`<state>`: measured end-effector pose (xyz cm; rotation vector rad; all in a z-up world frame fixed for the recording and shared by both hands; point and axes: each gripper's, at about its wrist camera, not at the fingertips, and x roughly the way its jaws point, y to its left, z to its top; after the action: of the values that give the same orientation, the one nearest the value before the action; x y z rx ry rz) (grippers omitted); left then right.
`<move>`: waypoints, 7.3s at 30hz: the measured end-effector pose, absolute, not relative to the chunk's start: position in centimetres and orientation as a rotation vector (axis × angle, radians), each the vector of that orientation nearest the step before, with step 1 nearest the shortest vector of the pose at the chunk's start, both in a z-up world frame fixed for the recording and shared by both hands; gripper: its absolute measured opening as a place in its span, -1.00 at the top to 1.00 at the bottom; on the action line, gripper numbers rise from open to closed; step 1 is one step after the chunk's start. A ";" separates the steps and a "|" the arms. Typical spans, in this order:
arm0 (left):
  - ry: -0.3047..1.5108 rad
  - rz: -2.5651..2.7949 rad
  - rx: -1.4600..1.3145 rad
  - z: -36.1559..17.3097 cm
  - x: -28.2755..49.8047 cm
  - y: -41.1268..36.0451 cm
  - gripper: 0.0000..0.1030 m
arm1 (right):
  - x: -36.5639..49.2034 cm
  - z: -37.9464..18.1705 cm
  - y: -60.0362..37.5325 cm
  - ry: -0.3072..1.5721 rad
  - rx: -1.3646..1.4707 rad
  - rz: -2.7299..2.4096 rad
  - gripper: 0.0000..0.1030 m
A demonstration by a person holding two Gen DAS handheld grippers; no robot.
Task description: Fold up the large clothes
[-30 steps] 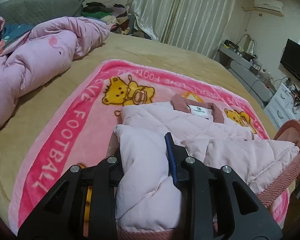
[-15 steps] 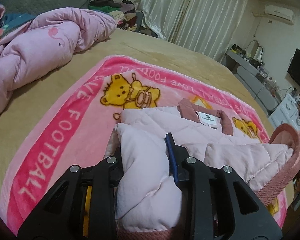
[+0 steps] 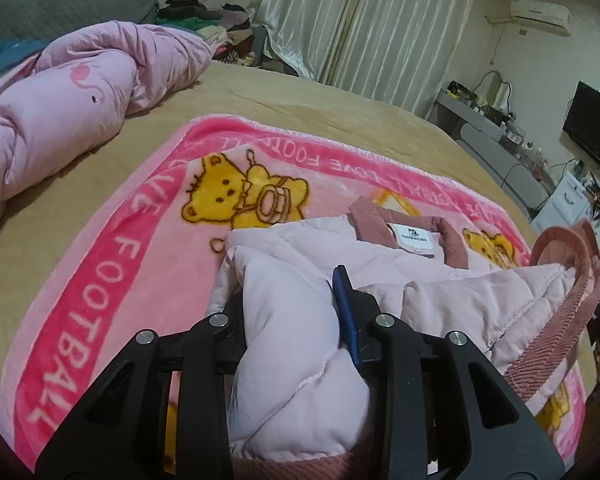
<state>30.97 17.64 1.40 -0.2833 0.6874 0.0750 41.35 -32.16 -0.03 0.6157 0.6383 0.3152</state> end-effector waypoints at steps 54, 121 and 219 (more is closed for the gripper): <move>0.582 -0.219 -0.738 5.8 26.4 20.6 -0.82 | 40.7 -7.9 -29.4 0.718 0.144 0.150 -0.89; 0.749 0.056 -0.200 -1.2 38.3 19.6 0.66 | 49.3 -5.2 -28.6 0.615 0.223 0.041 0.69; 0.863 0.015 -0.882 -9.9 28.0 19.6 -0.82 | 38.0 -15.2 -30.3 0.851 0.918 0.128 -0.92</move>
<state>27.96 19.60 -9.88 -0.8819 0.8634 0.0150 37.99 -30.27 -15.21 0.9183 0.8507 0.1278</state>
